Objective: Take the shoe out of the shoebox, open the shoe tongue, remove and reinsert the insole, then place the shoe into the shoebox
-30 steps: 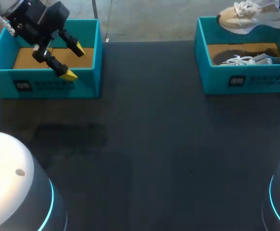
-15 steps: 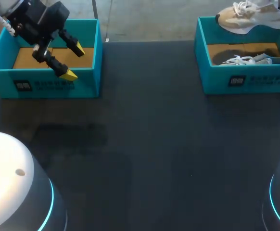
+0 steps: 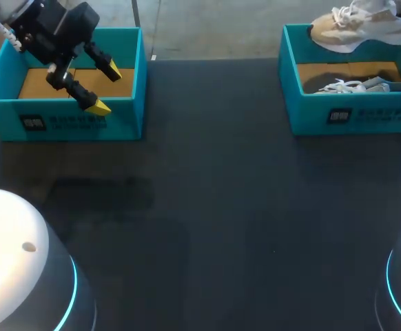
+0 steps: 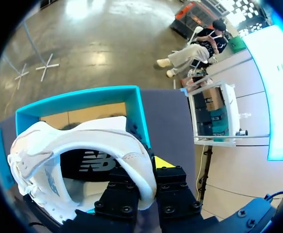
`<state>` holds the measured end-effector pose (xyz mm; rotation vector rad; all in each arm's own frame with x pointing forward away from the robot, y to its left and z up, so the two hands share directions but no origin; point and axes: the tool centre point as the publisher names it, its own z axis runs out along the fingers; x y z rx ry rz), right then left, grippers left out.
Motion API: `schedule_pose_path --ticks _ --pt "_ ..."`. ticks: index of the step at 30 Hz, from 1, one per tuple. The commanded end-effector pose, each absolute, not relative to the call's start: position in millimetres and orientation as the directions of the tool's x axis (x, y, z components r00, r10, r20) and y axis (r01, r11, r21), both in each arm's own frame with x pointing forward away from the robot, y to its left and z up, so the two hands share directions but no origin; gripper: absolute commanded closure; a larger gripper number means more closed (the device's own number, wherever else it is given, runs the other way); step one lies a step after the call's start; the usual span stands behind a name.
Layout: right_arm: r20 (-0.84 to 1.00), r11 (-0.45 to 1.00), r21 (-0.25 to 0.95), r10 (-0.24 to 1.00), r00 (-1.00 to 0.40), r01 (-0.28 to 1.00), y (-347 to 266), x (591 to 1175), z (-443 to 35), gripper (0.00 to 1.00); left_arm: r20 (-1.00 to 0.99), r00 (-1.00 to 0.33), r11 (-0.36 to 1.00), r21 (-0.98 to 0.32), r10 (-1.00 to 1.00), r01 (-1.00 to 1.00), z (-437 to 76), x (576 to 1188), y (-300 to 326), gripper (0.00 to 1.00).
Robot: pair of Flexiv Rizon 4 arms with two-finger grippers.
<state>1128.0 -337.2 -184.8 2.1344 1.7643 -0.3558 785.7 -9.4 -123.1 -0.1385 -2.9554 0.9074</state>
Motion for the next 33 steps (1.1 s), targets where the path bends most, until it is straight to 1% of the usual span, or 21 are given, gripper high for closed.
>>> schedule_pose_path --ticks 1,16,33 --pt "-0.404 -0.172 0.104 0.893 0.199 0.980 -337 1136 -197 1.00 0.019 -0.995 0.825 -0.560 0.100 0.072 -123 786 -9 0.00" --pt "-0.370 -0.221 0.115 0.895 0.249 0.968 -341 1150 -236 1.00 0.019 -0.995 0.825 -0.560 0.100 0.072 -123 786 -9 0.00" --pt "-0.400 -0.196 0.103 0.890 0.221 0.975 -336 1162 -273 1.00 0.019 -0.995 0.825 -0.560 0.100 0.072 -123 786 -9 0.00"
